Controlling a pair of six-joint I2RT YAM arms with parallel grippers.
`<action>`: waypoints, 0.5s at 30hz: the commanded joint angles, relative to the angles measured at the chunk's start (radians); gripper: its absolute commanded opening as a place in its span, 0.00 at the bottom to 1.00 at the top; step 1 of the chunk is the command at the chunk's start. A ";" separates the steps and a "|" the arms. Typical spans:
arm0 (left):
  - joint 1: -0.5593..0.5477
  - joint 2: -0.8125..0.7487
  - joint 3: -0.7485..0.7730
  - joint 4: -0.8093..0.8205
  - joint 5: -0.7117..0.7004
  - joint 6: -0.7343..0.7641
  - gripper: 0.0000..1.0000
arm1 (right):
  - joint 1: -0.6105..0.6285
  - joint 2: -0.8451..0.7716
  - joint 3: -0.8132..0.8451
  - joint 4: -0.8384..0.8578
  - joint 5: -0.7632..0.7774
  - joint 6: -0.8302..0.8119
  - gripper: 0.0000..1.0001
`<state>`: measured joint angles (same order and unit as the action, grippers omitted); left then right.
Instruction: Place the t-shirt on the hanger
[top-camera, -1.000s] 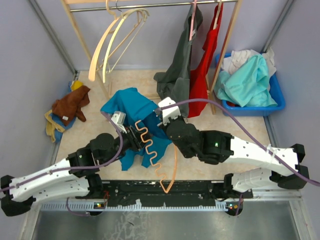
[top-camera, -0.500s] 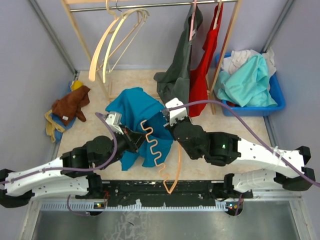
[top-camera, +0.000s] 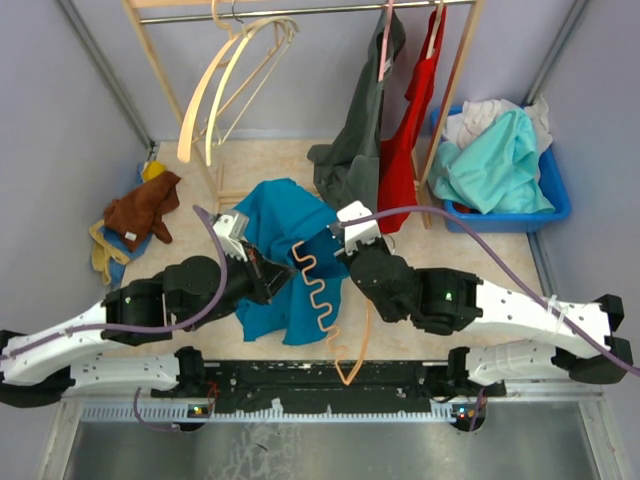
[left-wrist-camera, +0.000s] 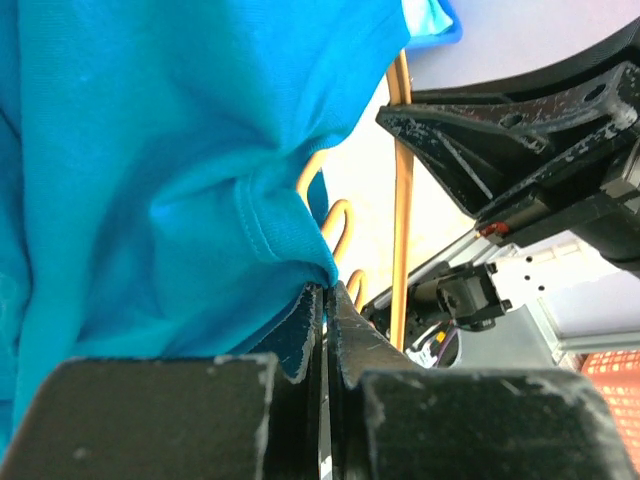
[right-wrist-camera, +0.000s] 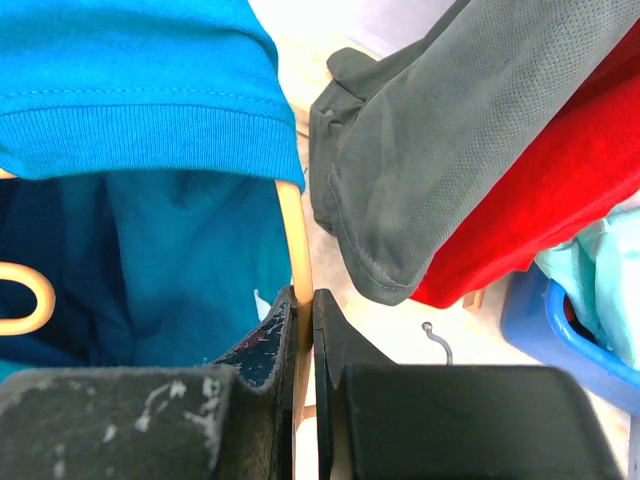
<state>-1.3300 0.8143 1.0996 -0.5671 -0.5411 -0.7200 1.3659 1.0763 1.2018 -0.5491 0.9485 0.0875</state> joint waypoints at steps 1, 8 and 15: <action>-0.010 0.009 0.059 -0.125 0.033 0.022 0.00 | -0.013 -0.050 -0.002 0.061 0.041 0.002 0.00; -0.011 -0.001 0.109 -0.202 -0.010 0.033 0.00 | -0.013 -0.068 -0.018 0.050 0.034 0.016 0.00; -0.011 -0.033 0.135 -0.272 -0.039 0.034 0.00 | -0.013 -0.080 -0.031 0.047 0.028 0.020 0.00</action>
<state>-1.3338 0.8112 1.1988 -0.7940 -0.5484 -0.7017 1.3647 1.0279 1.1645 -0.5636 0.9524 0.0902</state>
